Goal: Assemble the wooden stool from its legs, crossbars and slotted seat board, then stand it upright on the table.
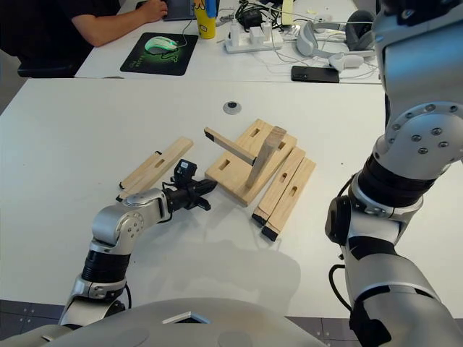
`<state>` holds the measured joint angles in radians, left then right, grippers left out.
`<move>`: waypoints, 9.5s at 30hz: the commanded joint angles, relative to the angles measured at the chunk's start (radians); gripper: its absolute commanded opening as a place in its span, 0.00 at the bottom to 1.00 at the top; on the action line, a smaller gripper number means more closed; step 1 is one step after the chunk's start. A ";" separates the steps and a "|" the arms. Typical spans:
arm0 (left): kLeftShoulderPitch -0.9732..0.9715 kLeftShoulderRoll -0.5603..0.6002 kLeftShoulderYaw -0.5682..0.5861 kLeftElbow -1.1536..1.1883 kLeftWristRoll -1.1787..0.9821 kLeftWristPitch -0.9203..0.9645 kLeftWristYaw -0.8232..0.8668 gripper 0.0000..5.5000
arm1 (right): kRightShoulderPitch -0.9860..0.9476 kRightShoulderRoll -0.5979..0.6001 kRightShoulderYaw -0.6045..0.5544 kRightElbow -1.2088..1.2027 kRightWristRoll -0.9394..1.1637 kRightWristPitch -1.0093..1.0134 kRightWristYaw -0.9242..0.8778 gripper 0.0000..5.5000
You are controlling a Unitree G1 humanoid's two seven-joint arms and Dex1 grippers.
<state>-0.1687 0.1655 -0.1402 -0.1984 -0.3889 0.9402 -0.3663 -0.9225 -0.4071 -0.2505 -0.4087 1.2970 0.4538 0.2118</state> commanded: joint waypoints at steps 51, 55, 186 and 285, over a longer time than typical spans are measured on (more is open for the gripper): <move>-0.054 0.143 0.191 -0.170 -0.060 0.031 0.036 0.00 | 0.305 -0.289 0.514 0.896 -1.359 -0.235 0.640 0.00; -0.065 0.169 0.212 -0.151 -0.060 0.024 0.028 0.00 | 0.329 -0.301 0.555 0.871 -1.400 -0.229 0.707 0.00; -0.101 0.221 0.410 -0.043 -0.014 -0.259 0.104 0.04 | 0.734 -0.671 0.446 0.055 -1.164 0.273 0.631 0.53; -0.093 0.217 0.358 -0.096 -0.051 -0.166 0.082 0.04 | 0.922 -0.040 0.109 -0.345 -0.731 1.155 -0.194 0.53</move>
<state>-0.2582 0.3835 0.2211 -0.2904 -0.4324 0.7623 -0.2823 -0.0248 -0.4604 -0.1585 -0.7334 0.5947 1.6031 0.0341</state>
